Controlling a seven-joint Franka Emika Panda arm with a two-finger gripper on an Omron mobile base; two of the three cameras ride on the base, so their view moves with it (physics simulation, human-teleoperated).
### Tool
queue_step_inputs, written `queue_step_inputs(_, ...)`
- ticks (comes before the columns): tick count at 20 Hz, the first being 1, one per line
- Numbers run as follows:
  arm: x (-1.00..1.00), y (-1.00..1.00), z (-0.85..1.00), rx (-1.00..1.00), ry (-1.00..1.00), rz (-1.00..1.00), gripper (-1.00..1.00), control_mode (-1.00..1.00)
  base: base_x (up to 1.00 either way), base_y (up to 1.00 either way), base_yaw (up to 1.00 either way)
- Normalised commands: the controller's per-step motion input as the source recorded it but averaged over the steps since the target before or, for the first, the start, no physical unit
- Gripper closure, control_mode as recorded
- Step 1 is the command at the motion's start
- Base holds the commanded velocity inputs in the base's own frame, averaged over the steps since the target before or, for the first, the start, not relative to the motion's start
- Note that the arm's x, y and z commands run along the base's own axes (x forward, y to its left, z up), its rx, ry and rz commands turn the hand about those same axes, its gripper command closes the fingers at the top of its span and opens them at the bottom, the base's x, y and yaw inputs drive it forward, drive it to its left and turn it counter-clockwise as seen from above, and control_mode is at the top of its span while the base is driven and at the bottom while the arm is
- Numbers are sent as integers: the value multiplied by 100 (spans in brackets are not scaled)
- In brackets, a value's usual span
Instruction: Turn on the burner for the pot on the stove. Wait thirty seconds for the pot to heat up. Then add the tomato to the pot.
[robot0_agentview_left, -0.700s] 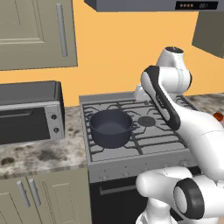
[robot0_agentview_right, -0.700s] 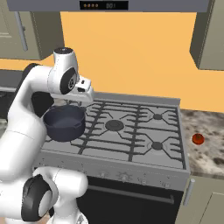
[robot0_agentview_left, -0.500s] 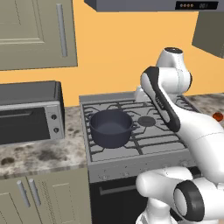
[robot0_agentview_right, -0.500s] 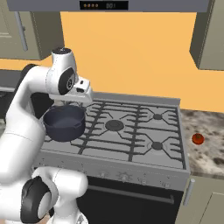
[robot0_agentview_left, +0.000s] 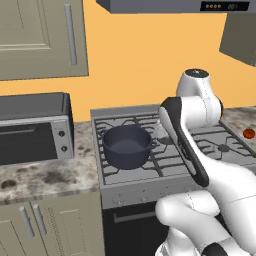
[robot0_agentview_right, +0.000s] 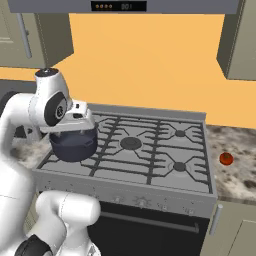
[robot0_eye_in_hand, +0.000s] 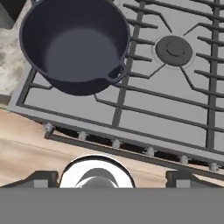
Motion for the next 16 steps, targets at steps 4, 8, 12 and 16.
queue_step_inputs(4,-61,36,-28,-10,-11,15,-100,-100,0,0,0)
queue_step_inputs(8,-54,41,-25,-7,-17,12,-100,-100,0,0,0)
queue_step_inputs(12,-45,38,-21,-3,-27,7,-100,-100,0,0,0)
queue_step_inputs(16,-56,35,-29,-4,-33,6,-100,-100,0,0,0)
